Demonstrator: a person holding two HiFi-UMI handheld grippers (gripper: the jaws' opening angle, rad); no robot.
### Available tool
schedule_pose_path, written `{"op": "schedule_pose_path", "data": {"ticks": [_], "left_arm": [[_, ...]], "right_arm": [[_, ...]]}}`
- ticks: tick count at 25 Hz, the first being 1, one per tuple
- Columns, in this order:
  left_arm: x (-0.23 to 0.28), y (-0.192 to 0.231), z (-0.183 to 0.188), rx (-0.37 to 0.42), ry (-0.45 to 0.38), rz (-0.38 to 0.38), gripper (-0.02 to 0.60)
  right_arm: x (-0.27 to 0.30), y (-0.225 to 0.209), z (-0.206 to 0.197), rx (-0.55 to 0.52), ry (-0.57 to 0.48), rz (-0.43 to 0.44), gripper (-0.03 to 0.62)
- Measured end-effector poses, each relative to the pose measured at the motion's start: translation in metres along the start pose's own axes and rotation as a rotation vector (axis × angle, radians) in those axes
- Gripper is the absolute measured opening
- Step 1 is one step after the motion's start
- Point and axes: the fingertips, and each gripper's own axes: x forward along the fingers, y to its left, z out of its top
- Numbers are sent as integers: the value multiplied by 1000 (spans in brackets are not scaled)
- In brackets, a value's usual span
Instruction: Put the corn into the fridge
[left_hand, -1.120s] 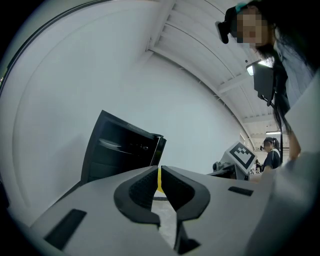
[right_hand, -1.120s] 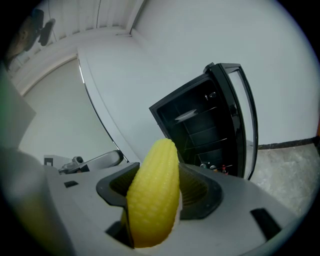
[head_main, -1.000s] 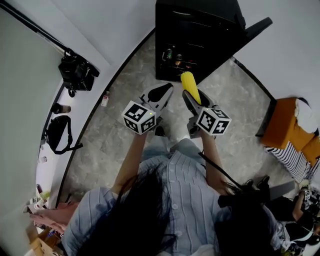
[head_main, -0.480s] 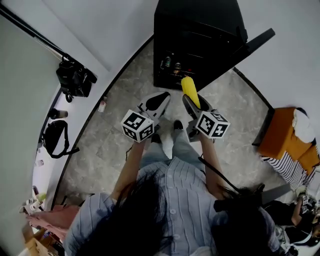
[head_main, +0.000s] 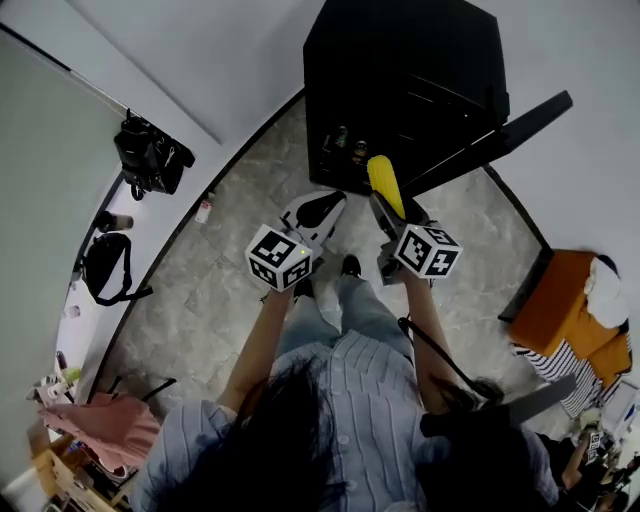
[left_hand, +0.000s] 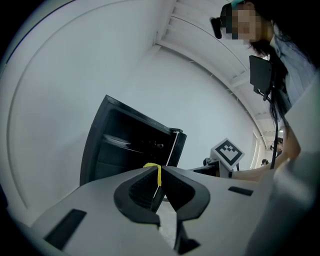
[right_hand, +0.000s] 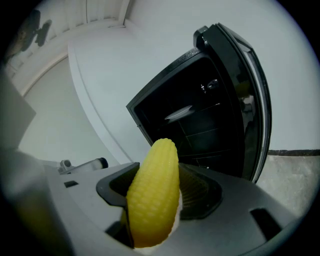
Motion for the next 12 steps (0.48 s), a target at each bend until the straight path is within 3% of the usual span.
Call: {"op": "schedule_pose_path", "data": {"ticks": [12], "left_arm": [[59, 33, -22, 21, 2, 29, 8]], "right_arm": [[76, -58, 12, -50, 47, 38, 249]]}}
